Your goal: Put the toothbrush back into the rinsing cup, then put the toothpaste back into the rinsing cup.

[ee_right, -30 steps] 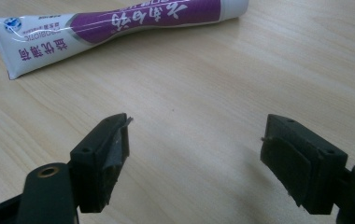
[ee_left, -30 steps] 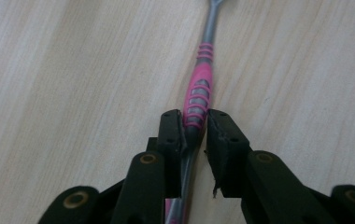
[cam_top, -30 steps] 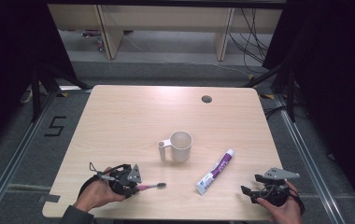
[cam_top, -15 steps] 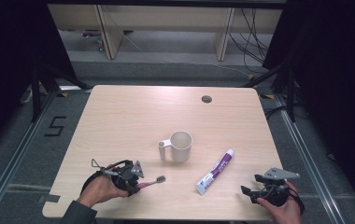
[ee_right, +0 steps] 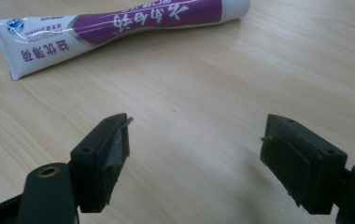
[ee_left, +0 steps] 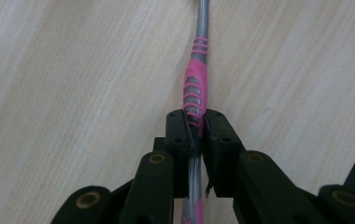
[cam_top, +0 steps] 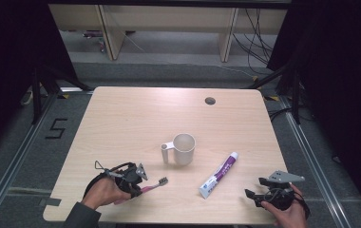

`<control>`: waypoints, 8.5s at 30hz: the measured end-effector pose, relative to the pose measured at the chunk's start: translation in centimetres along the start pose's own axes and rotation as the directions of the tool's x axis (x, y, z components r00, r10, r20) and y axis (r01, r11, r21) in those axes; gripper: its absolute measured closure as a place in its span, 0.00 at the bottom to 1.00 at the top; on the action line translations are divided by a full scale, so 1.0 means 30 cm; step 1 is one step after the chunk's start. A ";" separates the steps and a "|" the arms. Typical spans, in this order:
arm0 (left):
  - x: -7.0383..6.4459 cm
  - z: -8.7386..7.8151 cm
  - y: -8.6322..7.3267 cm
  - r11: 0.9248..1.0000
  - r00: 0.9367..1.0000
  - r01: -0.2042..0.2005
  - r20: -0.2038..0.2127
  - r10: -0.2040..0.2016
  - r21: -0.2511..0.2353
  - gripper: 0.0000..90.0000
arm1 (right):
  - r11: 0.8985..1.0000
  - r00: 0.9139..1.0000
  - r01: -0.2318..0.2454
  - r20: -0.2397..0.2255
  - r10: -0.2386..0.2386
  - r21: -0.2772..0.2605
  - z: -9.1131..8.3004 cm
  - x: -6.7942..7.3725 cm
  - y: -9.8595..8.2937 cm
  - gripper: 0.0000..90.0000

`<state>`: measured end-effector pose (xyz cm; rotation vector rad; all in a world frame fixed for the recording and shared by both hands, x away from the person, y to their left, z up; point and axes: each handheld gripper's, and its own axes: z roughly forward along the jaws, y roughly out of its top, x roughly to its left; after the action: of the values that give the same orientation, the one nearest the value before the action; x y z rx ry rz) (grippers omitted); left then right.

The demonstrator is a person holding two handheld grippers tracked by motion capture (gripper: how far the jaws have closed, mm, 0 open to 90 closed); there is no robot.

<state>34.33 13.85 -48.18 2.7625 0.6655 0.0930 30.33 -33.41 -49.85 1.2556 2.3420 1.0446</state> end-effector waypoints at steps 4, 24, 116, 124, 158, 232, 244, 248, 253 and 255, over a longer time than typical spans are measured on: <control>-0.004 -0.004 -0.003 1.000 1.000 0.000 -0.007 0.000 -0.009 0.92 | 0.999 0.999 -0.035 -0.012 0.035 0.010 0.000 0.008 -0.001 0.27; -0.015 -0.098 -0.023 0.969 0.995 0.038 -0.084 -0.060 -0.243 0.93 | 0.999 0.999 -0.040 -0.009 0.040 0.006 -0.001 0.007 -0.001 0.27; 0.093 -0.092 0.256 0.425 0.927 0.077 -0.092 -0.364 -0.902 0.92 | 1.000 1.000 -0.002 -0.005 0.002 0.010 0.005 -0.001 -0.002 0.27; 0.087 -0.058 0.235 0.448 0.931 0.063 -0.110 -0.349 -0.892 0.92 | 1.000 1.000 -0.002 -0.013 0.002 0.018 0.007 -0.001 -0.002 0.27; 0.061 -0.060 0.147 0.554 0.938 0.126 -0.084 -0.337 -0.823 0.41 | 1.000 1.000 0.004 -0.006 -0.004 0.015 0.007 -0.002 -0.001 0.27; -0.154 0.018 -0.196 0.726 0.940 0.201 -0.079 -0.332 -0.658 0.20 | 1.000 1.000 0.023 -0.017 -0.023 0.003 0.013 0.001 0.009 0.29; -0.154 0.020 -0.194 0.736 0.946 0.184 -0.085 -0.312 -0.651 0.20 | 0.995 0.994 0.093 -0.053 -0.095 -0.034 0.011 0.018 0.058 0.55; -0.154 0.021 -0.196 0.741 0.947 0.180 -0.089 -0.309 -0.647 0.20 | 0.986 0.988 0.148 -0.035 -0.151 -0.070 0.005 0.027 0.091 0.75; -0.153 0.021 -0.196 0.737 0.945 0.184 -0.089 -0.314 -0.651 0.20 | 0.978 0.980 0.196 -0.021 -0.198 -0.076 0.026 0.030 0.135 0.90; -0.155 0.021 -0.195 0.735 0.945 0.186 -0.085 -0.315 -0.652 0.20 | 0.972 0.973 0.225 -0.028 -0.227 -0.074 0.040 0.028 0.153 0.95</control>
<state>27.73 16.54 -50.53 1.9960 0.8619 0.4457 33.27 -30.53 -47.35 0.9255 2.3843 1.0701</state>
